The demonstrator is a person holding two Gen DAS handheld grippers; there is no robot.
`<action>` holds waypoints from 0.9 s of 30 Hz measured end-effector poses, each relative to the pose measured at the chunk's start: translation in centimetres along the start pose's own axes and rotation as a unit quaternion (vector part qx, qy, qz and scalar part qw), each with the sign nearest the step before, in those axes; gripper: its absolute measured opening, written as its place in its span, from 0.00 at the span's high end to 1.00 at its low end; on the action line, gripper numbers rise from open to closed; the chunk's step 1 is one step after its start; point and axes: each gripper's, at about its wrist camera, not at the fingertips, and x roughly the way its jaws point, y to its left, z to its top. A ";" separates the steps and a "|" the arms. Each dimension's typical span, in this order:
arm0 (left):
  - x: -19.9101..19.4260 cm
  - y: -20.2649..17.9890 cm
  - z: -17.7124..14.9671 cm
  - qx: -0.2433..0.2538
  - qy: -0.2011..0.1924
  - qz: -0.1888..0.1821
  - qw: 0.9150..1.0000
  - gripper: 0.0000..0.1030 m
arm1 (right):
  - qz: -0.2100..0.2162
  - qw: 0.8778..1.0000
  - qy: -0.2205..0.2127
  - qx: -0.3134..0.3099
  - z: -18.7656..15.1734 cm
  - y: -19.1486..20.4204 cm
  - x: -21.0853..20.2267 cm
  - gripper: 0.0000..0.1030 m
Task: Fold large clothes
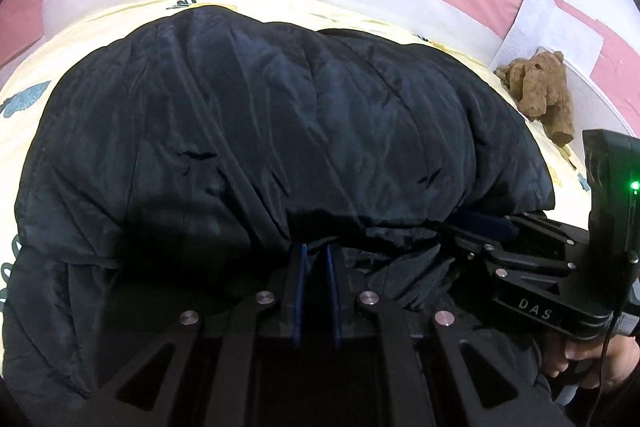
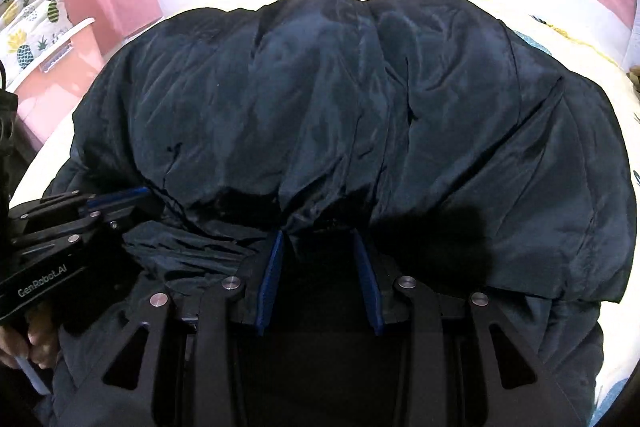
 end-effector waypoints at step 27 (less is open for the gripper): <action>-11.8 -9.3 -4.7 0.035 -0.050 0.065 0.996 0.89 | 0.018 0.997 -0.081 0.005 -4.9 0.7 -14.8 0.48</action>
